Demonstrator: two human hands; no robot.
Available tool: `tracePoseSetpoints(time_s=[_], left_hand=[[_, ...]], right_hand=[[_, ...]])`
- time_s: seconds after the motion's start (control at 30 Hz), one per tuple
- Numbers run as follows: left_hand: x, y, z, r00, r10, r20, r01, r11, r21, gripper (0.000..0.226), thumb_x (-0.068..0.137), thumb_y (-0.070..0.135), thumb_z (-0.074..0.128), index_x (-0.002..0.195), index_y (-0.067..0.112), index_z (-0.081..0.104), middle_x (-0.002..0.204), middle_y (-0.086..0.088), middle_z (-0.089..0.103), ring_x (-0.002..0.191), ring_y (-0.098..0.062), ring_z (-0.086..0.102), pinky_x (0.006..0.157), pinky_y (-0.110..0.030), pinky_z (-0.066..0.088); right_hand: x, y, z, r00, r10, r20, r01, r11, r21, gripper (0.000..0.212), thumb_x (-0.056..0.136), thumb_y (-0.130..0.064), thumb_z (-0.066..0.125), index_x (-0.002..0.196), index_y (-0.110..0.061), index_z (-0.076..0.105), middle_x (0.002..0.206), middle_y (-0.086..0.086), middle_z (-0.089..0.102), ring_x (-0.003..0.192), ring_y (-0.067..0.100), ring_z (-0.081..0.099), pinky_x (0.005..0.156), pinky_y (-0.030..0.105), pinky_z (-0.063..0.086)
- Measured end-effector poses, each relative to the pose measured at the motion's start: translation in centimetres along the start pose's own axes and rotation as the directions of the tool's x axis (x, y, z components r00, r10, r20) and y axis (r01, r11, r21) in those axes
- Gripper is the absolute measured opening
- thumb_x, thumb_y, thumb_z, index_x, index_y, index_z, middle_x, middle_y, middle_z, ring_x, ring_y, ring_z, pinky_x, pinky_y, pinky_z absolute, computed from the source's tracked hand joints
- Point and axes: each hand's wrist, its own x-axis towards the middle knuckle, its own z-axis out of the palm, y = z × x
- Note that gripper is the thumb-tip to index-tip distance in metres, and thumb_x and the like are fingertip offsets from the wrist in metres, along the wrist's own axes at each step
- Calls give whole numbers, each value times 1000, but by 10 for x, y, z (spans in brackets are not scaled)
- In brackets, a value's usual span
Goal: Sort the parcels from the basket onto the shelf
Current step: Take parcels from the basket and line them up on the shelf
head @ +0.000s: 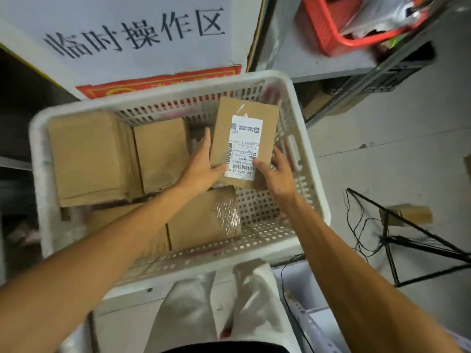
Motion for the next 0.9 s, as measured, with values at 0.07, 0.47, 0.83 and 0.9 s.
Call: tracePoseSetpoints(time_s=[0.07, 0.47, 0.83, 0.9], left_hand=[[-10, 21, -18, 998, 62, 2, -62, 997, 45, 84, 84, 12, 69, 151, 16, 18, 143, 1, 32, 135, -17, 32, 107, -24, 27], [-109, 76, -105, 996, 57, -67, -60, 997, -39, 87, 81, 18, 73, 150, 23, 20, 146, 0, 41, 127, -18, 44, 106, -37, 35], [-279, 62, -184, 867, -58, -494, -93, 957, -276, 78, 82, 11, 72, 147, 22, 31, 144, 5, 39, 111, -16, 56, 76, -32, 58], [-317, 65, -208, 824, -60, -564, -121, 953, -279, 82, 81, 8, 72, 149, 21, 27, 142, 9, 37, 107, -12, 56, 73, -32, 58]], right_hand=[[-23, -19, -1, 999, -26, -24, 27, 1000, 17, 57, 92, -9, 62, 144, -11, 38, 133, 10, 58, 111, 22, 62, 96, 40, 52], [-122, -94, 11, 956, -266, 124, 265, 964, 25, 56, 92, -14, 61, 143, -19, 39, 132, 4, 59, 113, 17, 61, 97, 43, 51], [-190, -153, 95, 711, -436, 552, 475, 876, 80, 48, 91, -11, 62, 135, -21, 46, 129, 5, 60, 107, 21, 65, 89, 41, 56], [-211, -167, 122, 627, -482, 613, 542, 834, 101, 50, 93, -15, 61, 139, -21, 44, 131, 3, 60, 109, 20, 64, 90, 42, 55]])
